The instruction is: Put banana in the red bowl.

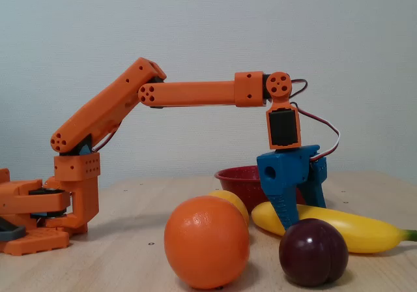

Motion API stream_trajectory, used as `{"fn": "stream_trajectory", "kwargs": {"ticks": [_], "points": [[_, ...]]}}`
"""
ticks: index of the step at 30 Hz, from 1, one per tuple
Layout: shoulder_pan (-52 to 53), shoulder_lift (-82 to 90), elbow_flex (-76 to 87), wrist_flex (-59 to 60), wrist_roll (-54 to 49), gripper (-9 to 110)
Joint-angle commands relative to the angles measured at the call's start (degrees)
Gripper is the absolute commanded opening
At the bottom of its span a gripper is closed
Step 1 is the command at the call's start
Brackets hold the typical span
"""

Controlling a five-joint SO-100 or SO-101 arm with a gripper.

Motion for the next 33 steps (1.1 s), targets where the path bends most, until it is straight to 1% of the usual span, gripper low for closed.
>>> {"fn": "stream_trajectory", "kwargs": {"ticks": [1,12,33], "points": [[-2.4,12.0,-1.8,0.0,1.9,0],[-1.4,17.1,1.3,-3.5,2.9,0],[0.9,21.7,1.0,-11.3,2.7,0]]}}
